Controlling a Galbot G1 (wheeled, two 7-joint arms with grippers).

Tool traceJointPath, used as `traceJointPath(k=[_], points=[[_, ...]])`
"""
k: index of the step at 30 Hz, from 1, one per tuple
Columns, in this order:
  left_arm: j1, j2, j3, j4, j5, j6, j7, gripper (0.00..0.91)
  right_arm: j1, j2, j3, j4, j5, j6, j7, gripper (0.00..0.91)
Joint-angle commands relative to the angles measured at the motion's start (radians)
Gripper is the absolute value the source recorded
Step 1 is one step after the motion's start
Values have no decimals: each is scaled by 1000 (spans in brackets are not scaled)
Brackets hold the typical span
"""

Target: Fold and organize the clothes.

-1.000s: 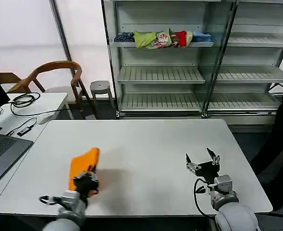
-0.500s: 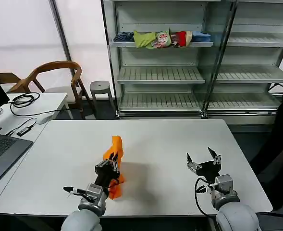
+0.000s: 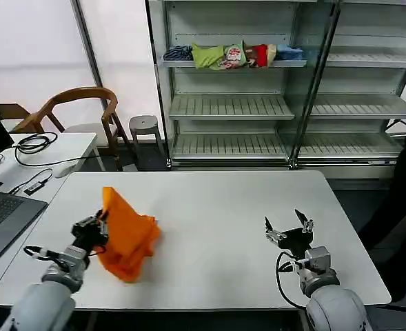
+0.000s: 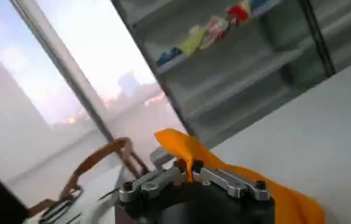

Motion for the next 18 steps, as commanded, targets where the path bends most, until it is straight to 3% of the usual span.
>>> traceJointPath(k=[1,5,9,13,16,18], points=[[142,232,-413,29,-20,34,138,20,1,6,0,-11,0,11,-5,907],[124,179,-364,-15,-4,48,126,20,-6,8,0,-12,0,14,-6,907],[116,49,-174,-87,151,10,22,20,-22,-7,8,-1,-1,14,-6,907],[138,-124,235,-49,385,-114,-127,20,-49,-14,27,14,-1,13,-4,907],[125,-205,443,33,451,-142,-187,20,-65,-14,34,22,-3,12,-3,907],[100,-229,481,57,460,-145,-184,20,-73,-15,35,28,-5,11,-2,907]])
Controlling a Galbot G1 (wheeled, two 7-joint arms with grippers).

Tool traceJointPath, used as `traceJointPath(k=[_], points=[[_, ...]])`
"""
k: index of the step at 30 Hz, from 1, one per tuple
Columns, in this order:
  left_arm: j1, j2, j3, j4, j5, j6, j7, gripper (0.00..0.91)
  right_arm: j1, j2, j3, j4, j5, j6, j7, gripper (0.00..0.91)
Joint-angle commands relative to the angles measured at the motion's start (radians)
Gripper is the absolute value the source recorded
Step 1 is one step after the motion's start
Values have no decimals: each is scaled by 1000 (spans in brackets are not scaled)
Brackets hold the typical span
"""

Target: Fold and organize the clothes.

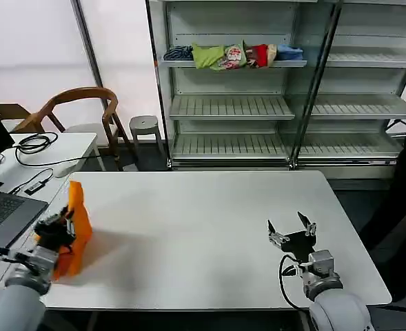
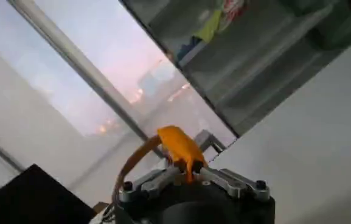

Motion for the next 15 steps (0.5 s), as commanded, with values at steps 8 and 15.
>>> traceJointPath(k=[8,15], points=[[-167,-264,585,64,92,-45,-224,20,-46,1,8,34,-13,-3,5,907],[-287,-292,624,148,-13,-32,-240,20,-33,6,6,37,-15,-5,4,907]])
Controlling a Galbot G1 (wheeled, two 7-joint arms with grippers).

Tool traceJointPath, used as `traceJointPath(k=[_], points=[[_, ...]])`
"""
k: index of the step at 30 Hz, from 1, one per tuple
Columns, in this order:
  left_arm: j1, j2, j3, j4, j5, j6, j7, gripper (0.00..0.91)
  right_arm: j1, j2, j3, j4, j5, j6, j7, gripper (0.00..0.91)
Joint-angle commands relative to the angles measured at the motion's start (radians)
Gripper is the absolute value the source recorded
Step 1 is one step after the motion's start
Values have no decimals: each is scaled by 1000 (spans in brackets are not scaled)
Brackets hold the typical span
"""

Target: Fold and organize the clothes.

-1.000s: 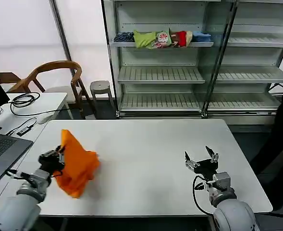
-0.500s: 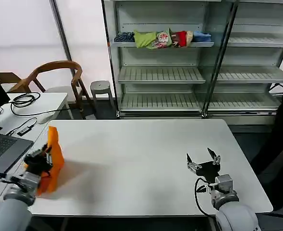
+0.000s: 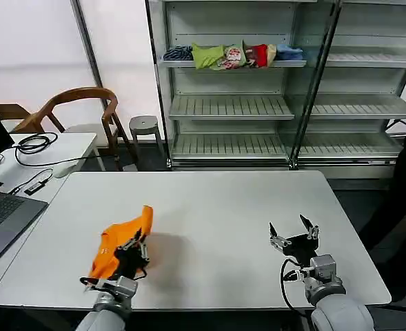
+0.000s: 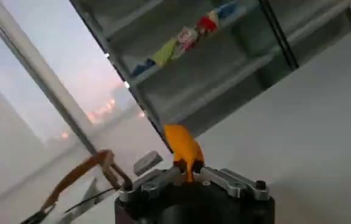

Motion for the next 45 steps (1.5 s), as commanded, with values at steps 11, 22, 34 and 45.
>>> traceJointPath(k=[11,22,34,45], points=[[-215,-130,240,83,-377,-13,-67,907,18,-4,8,5,1,-2,-5,907],[-215,-175,209,-10,-593,-63,-41,907,55,10,-4,-22,-3,4,-14,907],[-10,42,-446,31,-474,-331,298,907,140,59,-61,-100,-10,71,5,907],[31,43,-585,205,-436,-457,367,907,195,101,-104,-231,-121,200,-33,907]])
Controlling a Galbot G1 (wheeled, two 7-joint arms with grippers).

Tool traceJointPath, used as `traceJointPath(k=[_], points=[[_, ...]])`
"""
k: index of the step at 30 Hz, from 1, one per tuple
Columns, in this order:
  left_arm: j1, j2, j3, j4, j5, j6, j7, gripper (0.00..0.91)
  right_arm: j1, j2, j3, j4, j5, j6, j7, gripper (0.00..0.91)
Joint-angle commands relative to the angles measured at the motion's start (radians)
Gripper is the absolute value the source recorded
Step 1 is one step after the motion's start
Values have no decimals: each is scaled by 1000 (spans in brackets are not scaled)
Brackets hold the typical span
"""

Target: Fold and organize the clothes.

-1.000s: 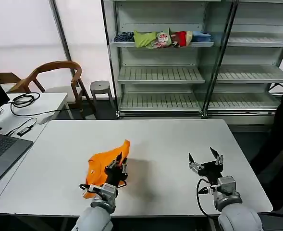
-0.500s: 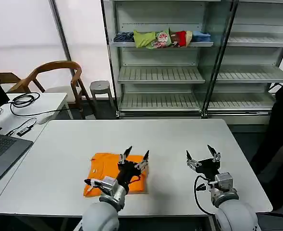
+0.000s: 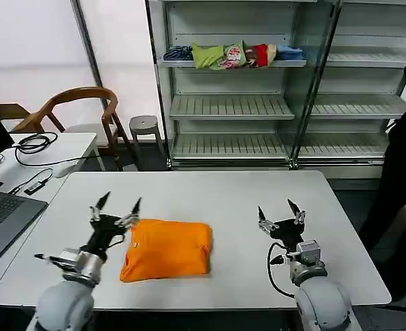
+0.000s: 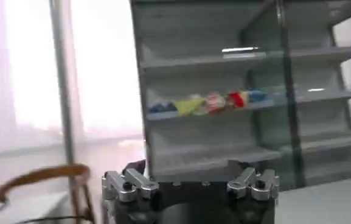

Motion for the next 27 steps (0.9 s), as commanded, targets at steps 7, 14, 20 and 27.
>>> traceJointPath(k=[7,14,20,27], points=[[67,44,-255,164,62,-191,149,907,53,41,-42,-116,-72,121,-12,907],[59,35,-235,182,80,-209,152,907,54,51,-42,-124,-80,149,0,907],[51,38,-226,163,100,-204,150,907,65,48,-41,-129,-87,146,8,907],[32,33,-194,182,110,-210,136,907,82,49,-45,-159,-89,145,0,907]])
